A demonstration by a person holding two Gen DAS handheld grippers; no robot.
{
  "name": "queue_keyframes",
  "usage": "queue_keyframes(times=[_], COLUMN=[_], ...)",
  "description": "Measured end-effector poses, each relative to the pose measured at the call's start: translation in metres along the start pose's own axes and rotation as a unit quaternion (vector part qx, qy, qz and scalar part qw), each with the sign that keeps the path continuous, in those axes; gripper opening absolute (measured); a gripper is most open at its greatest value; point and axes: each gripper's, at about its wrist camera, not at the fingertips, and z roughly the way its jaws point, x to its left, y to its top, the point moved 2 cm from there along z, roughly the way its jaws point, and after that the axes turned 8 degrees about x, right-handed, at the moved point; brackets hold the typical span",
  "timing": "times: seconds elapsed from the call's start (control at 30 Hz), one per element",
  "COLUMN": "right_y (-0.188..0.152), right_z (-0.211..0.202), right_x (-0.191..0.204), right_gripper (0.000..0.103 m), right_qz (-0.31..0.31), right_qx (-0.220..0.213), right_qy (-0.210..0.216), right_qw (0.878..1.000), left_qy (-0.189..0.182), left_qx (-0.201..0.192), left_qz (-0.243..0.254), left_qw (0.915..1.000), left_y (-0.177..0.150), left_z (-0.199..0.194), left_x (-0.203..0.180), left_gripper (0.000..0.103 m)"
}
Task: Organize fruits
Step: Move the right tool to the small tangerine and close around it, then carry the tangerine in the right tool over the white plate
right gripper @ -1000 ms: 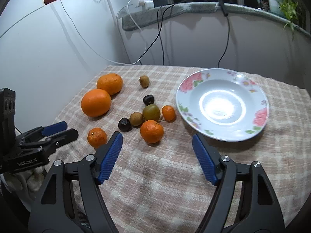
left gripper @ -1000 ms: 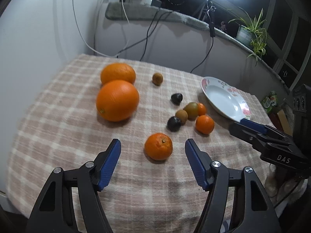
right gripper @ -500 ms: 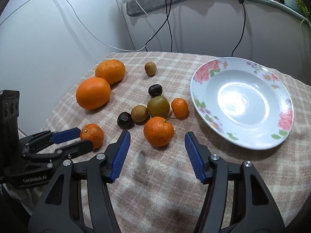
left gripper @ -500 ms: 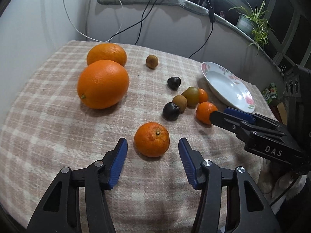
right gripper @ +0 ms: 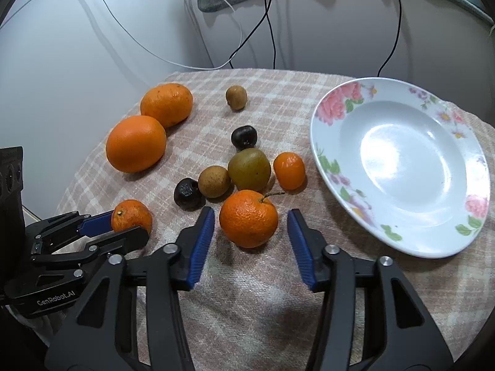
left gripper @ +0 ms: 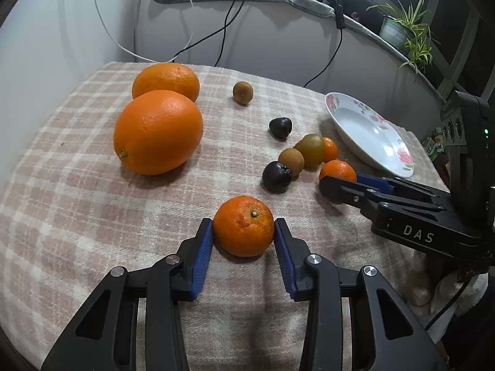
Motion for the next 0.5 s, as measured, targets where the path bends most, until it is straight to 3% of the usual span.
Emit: queue_keyframes(times=[0.03,0.5], right_y=[0.000,-0.002], right_z=[0.001,-0.014], right_x=[0.000,0.001], right_gripper=[0.040,0.039], right_qz=[0.001,0.002], right_qx=[0.002,-0.018], right_qy=[0.003,0.009], right_qw=[1.000,1.000], left_qy=[0.001,-0.011], left_qx=[-0.001,-0.011], left_qz=[0.001,0.004], left_qw=[1.0000,0.9999], left_y=[0.000,-0.001], left_z=[0.000,-0.008], left_x=[0.000,-0.008], left_gripper=[0.038,0.037])
